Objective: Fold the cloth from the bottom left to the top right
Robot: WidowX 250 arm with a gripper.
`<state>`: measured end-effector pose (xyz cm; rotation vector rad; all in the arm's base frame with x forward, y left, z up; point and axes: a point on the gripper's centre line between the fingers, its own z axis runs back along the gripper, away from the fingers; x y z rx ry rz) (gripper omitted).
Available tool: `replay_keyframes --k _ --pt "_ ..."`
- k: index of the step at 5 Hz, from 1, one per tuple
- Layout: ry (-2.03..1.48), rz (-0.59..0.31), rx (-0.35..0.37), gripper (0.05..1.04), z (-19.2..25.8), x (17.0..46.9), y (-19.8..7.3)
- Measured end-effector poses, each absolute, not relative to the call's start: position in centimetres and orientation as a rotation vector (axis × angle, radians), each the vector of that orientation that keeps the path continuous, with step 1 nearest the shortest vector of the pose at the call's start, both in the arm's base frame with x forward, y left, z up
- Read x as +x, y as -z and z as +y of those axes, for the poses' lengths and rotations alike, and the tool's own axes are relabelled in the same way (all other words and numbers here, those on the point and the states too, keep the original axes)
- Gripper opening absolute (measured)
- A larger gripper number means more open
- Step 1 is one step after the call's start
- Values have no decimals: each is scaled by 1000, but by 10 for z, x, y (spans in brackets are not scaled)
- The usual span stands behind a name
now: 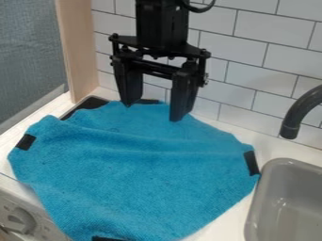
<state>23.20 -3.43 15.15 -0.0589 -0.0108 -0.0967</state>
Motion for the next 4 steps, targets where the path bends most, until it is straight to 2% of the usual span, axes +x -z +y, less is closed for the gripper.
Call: replay_keyframes --k 1,2,3,4 --pt "99 6 -58 999 -34 230 -147" --pt "11 62 -48 999 -3 229 -143" --pt "-36 95 -8 999 29 235 -135" --pt "-132 90 18 999 63 239 -131"
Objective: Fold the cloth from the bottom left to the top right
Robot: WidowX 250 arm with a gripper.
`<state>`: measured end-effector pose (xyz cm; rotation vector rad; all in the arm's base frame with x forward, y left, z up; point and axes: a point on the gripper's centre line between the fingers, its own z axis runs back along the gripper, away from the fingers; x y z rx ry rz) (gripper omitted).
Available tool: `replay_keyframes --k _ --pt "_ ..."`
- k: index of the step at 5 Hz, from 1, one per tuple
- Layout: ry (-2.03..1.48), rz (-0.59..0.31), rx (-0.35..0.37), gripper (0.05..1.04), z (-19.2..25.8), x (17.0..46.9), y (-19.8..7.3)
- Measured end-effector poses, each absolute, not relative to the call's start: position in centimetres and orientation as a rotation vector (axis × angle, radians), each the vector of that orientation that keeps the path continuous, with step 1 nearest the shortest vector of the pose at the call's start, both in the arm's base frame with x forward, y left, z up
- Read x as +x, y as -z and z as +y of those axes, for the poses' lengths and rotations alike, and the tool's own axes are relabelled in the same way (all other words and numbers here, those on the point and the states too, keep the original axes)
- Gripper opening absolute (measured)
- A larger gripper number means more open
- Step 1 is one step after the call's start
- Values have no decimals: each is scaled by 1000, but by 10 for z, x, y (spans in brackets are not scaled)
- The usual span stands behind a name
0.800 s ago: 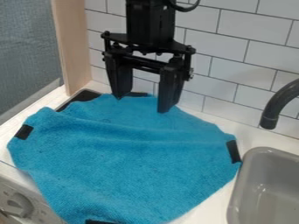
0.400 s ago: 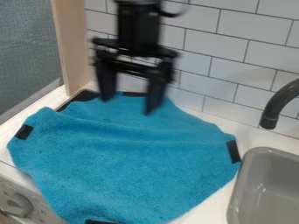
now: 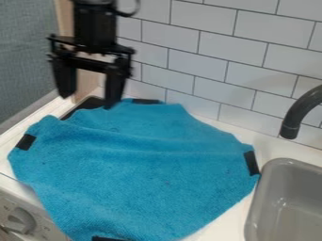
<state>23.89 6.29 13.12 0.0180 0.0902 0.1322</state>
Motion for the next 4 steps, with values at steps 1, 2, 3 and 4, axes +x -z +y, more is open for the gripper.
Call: replay_keyframes --k 1,2,3,4 --pt "-187 92 24 999 84 237 -125" --pt "-252 69 41 999 123 243 -107" --pt "-260 101 57 999 143 245 -86" --pt "-275 97 59 999 160 247 -65"
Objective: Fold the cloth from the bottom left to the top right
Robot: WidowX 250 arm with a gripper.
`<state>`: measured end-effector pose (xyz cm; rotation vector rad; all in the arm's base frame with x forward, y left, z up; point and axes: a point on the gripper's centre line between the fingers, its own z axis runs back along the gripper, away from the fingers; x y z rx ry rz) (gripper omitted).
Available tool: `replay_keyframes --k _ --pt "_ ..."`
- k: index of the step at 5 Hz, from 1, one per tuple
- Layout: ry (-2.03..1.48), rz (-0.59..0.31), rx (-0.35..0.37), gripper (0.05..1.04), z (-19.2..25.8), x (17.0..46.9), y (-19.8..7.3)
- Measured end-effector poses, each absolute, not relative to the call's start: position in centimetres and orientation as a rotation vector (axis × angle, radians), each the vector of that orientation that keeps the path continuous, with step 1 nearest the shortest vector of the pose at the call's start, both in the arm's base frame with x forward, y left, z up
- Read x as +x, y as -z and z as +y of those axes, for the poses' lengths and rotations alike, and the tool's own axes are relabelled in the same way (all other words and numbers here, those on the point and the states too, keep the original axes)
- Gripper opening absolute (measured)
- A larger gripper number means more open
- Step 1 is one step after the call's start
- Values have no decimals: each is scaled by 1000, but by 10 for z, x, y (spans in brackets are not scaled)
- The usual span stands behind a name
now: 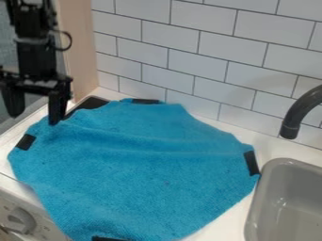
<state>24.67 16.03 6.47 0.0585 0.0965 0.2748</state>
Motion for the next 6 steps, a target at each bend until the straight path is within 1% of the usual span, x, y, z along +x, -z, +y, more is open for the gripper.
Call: replay_keyframes --k 1,3,4,5,6 --pt "-243 98 27 999 158 250 -55" --pt "-266 102 104 999 171 249 -48" --pt "-308 145 107 999 179 240 -37" --pt "-311 126 88 999 188 237 -35" --pt "-300 139 75 999 190 235 -26"
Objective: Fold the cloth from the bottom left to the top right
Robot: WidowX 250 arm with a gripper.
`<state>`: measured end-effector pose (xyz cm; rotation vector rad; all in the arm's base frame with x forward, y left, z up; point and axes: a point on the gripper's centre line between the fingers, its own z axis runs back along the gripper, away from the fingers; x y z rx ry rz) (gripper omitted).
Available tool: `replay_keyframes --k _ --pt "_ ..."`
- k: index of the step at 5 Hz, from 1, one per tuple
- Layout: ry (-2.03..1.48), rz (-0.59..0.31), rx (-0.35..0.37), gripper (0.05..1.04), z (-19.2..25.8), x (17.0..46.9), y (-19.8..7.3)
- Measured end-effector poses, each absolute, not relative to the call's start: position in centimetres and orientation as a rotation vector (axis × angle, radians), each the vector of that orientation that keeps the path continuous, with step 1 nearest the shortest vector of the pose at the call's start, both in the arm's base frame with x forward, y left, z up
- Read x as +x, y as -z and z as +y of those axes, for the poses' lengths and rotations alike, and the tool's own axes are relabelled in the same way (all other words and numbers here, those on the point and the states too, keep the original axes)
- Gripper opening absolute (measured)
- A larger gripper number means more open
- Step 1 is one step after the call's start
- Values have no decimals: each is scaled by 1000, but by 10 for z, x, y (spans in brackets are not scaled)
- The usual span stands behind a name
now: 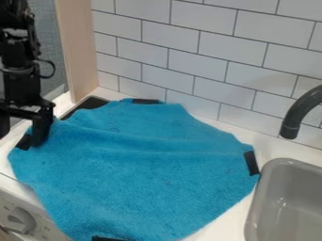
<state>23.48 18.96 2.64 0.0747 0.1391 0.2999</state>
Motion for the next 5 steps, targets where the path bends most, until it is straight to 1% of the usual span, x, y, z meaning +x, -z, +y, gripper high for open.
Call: replay_keyframes --k 1,2,3,4,5 --pt "-287 126 63 999 190 236 -24" --pt "-289 115 71 945 191 238 -22" --pt "-295 111 75 659 189 237 -20" --pt "-305 111 98 403 187 238 -20" --pt "-304 105 107 235 187 237 -19"
